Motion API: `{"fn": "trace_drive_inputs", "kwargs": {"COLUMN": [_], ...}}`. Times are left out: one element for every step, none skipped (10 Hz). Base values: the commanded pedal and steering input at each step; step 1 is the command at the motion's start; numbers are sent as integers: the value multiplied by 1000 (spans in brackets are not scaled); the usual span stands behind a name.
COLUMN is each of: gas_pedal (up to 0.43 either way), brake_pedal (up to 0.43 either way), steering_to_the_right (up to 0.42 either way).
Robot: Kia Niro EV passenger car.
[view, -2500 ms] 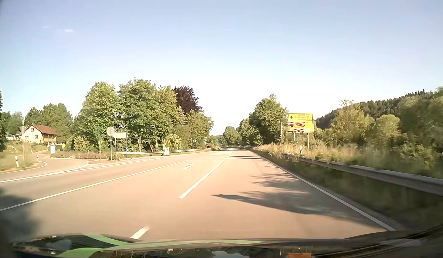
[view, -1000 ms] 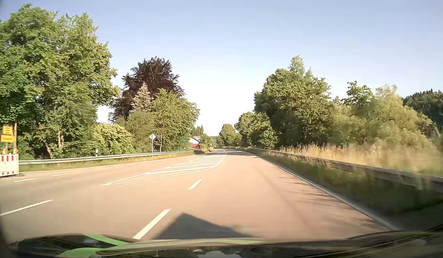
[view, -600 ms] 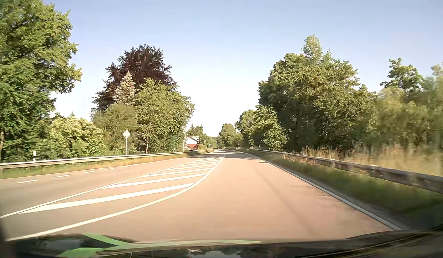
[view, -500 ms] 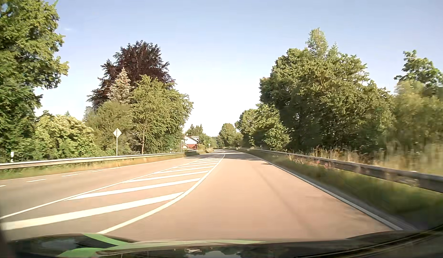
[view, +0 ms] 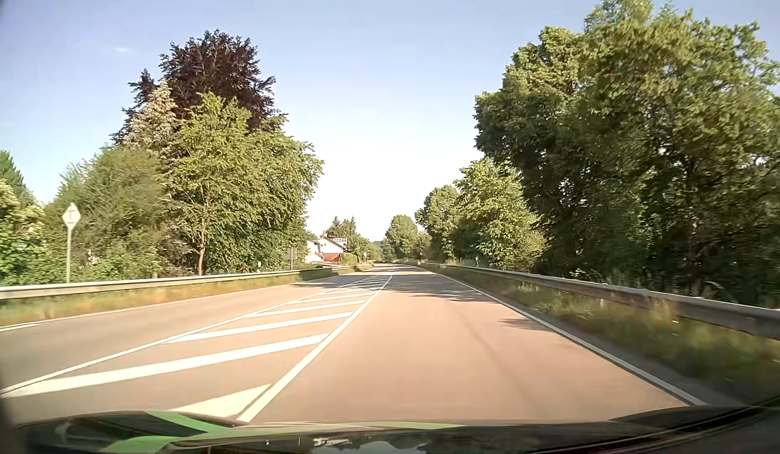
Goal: Follow the waypoints while adhering to traffic rules and regulations
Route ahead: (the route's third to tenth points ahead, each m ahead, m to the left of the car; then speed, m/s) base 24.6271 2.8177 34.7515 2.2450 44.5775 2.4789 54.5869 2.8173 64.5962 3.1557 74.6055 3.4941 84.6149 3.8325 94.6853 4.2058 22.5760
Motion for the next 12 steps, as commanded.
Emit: {"fn": "trace_drive_inputs", "kwargs": {"gas_pedal": [220,220,228,228,228,240,240,240,240,240,228,228], "brake_pedal": [0,0,0,0,0,0,0,0,0,0,0,0], "steering_to_the_right": [-3,-4,-4,-5,-6,-7,-7,-8,-9,-10,-9,-10]}}
